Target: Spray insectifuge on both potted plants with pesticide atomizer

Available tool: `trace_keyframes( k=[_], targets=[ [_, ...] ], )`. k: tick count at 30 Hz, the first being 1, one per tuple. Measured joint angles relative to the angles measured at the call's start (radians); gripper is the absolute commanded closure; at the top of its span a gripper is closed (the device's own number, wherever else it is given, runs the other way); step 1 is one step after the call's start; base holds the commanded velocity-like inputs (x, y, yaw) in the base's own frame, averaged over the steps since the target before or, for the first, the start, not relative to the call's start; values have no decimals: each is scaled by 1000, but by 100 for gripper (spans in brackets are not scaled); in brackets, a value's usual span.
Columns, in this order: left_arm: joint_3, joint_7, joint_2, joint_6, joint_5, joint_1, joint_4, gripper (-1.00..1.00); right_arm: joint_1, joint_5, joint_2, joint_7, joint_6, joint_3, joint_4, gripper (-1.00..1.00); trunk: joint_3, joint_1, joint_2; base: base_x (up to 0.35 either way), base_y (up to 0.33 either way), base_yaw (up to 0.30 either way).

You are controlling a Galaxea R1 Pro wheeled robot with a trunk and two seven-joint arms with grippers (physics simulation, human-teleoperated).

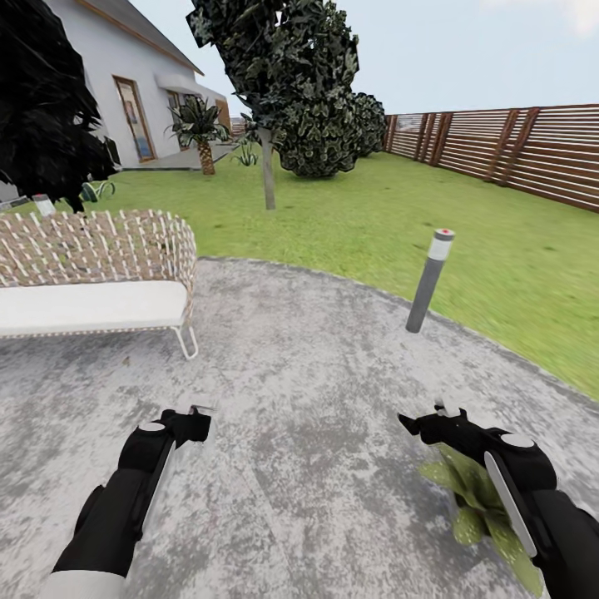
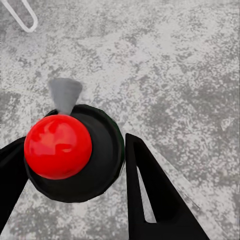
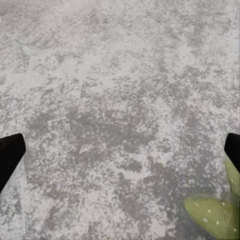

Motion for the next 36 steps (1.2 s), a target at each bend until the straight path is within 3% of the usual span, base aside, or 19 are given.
trace_keyframes(
  k=[36],
  targets=[
    [-1,0,0,0,0,0,0,100,0,0,0,0,0,0,0,-100,0,0,0,333,25,0]
  ],
)
